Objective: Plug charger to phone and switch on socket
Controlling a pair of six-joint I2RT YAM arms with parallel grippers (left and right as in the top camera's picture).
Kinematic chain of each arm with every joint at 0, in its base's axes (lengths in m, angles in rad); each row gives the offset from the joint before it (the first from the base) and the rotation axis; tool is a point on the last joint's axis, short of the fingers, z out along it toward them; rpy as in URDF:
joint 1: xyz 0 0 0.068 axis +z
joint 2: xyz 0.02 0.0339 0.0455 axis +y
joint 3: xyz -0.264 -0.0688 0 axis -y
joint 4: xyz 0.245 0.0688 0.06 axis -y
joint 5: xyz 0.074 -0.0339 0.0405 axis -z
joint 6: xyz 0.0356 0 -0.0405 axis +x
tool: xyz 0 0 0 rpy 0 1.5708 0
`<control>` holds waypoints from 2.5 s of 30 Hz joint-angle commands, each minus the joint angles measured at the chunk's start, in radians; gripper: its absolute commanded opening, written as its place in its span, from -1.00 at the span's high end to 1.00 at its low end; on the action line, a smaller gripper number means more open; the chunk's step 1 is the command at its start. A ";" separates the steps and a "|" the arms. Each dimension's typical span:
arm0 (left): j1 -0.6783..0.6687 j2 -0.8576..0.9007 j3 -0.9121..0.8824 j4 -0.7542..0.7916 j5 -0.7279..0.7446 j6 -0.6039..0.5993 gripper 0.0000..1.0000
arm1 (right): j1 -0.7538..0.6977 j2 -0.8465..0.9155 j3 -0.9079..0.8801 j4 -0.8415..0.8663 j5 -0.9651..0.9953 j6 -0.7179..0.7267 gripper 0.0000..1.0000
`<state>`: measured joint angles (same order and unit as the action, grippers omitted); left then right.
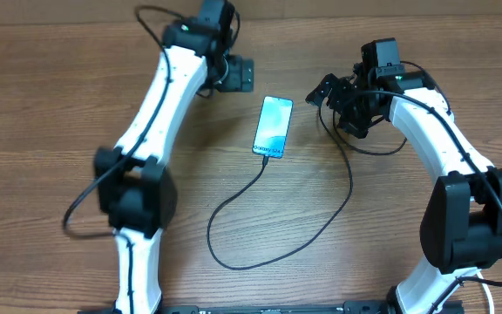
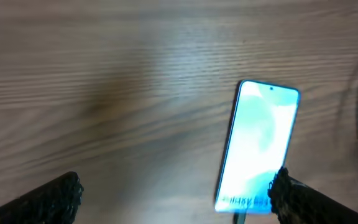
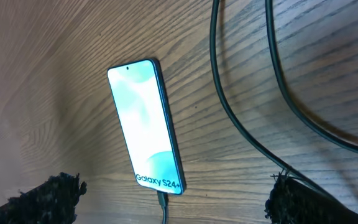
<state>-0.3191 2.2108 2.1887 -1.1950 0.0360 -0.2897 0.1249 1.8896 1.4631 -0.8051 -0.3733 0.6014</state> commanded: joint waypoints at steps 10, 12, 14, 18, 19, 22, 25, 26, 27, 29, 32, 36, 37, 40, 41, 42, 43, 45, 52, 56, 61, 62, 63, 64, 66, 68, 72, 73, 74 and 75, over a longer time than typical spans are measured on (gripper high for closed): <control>-0.009 -0.137 0.023 -0.084 -0.114 0.051 -1.00 | -0.055 -0.027 0.159 -0.113 -0.028 -0.034 -1.00; -0.009 -0.137 0.023 -0.084 -0.114 0.051 -1.00 | -0.118 -0.027 0.259 -0.179 -0.026 -0.035 -1.00; -0.008 -0.137 0.023 -0.084 -0.114 0.051 -1.00 | -0.225 -0.027 0.363 -0.249 -0.008 -0.035 -1.00; -0.008 -0.137 0.023 -0.084 -0.114 0.051 -1.00 | -0.442 -0.027 0.421 -0.294 -0.010 -0.111 -1.00; -0.008 -0.137 0.023 -0.084 -0.114 0.051 -1.00 | -0.524 -0.027 0.421 -0.309 -0.010 -0.159 -1.00; -0.008 -0.137 0.023 -0.084 -0.114 0.051 -1.00 | -0.631 -0.027 0.417 -0.315 -0.010 -0.290 -1.00; -0.008 -0.137 0.023 -0.084 -0.114 0.051 -1.00 | -0.681 -0.026 0.400 -0.308 0.026 -0.324 -1.00; -0.008 -0.137 0.023 -0.084 -0.114 0.051 -1.00 | -0.694 -0.025 0.388 -0.296 0.023 -0.348 -1.00; -0.008 -0.137 0.023 -0.084 -0.114 0.051 -1.00 | -0.701 -0.025 0.361 -0.269 0.025 -0.375 -1.00; -0.008 -0.137 0.023 -0.084 -0.114 0.051 -1.00 | -0.702 -0.025 0.316 -0.233 0.023 -0.412 -1.00; -0.008 -0.137 0.023 -0.084 -0.114 0.051 -1.00 | -0.701 -0.025 0.211 -0.156 0.032 -0.427 -1.00; -0.008 -0.137 0.023 -0.084 -0.114 0.051 -1.00 | -0.701 -0.025 0.097 -0.051 0.029 -0.425 -1.00; -0.008 -0.137 0.023 -0.084 -0.114 0.051 -1.00 | -0.701 -0.025 0.071 -0.026 0.019 -0.424 -1.00; -0.008 -0.137 0.023 -0.084 -0.114 0.051 -1.00 | -0.698 -0.024 -0.001 0.063 -0.023 -0.424 -1.00; -0.008 -0.137 0.023 -0.084 -0.114 0.051 -1.00 | -0.695 -0.024 -0.026 0.089 -0.021 -0.424 -1.00; -0.008 -0.137 0.023 -0.084 -0.114 0.051 -0.99 | -0.692 -0.024 -0.046 0.111 -0.021 -0.424 -1.00; -0.008 -0.137 0.023 -0.084 -0.114 0.051 -1.00 | -0.686 -0.024 -0.071 0.140 -0.021 -0.423 -1.00; -0.008 -0.137 0.023 -0.084 -0.114 0.051 -1.00 | -0.674 -0.023 -0.095 0.177 -0.021 -0.424 -1.00; -0.008 -0.137 0.023 -0.084 -0.114 0.051 -1.00 | -0.620 -0.013 -0.185 0.346 0.000 -0.424 -1.00; -0.008 -0.137 0.023 -0.084 -0.114 0.051 -1.00 | -0.618 -0.013 -0.199 0.365 0.017 -0.424 -1.00; -0.008 -0.137 0.023 -0.084 -0.114 0.051 -1.00 | -0.618 -0.013 -0.200 0.373 0.036 -0.423 -1.00; -0.008 -0.137 0.023 -0.084 -0.114 0.051 -1.00 | -0.618 -0.013 -0.200 0.375 0.036 -0.423 -1.00; -0.008 -0.137 0.023 -0.084 -0.114 0.051 -1.00 | -0.618 -0.010 -0.200 0.381 0.037 -0.423 -1.00; -0.008 -0.137 0.023 -0.084 -0.114 0.051 -1.00 | -0.618 -0.007 -0.200 0.385 0.037 -0.423 -1.00; -0.008 -0.137 0.023 -0.084 -0.114 0.051 -1.00 | -0.618 0.023 -0.200 0.389 0.031 -0.419 -1.00; -0.008 -0.137 0.023 -0.084 -0.114 0.051 -1.00 | -0.618 0.047 -0.200 0.389 -0.005 -0.420 -1.00; -0.008 -0.137 0.023 -0.084 -0.114 0.051 -1.00 | -0.618 0.058 -0.200 0.388 -0.029 -0.420 -1.00; -0.008 -0.137 0.023 -0.084 -0.114 0.051 -1.00 | -0.618 0.058 -0.200 0.387 -0.029 -0.420 -1.00; -0.008 -0.137 0.023 -0.084 -0.114 0.051 -1.00 | -0.618 0.058 -0.200 0.382 -0.028 -0.421 -1.00; -0.008 -0.137 0.023 -0.084 -0.114 0.051 -1.00 | -0.618 0.058 -0.200 0.378 -0.028 -0.421 -1.00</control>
<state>-0.3210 2.0666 2.2127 -1.2793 -0.0650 -0.2543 -0.4950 1.9480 1.2675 -0.4225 -0.3866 0.1825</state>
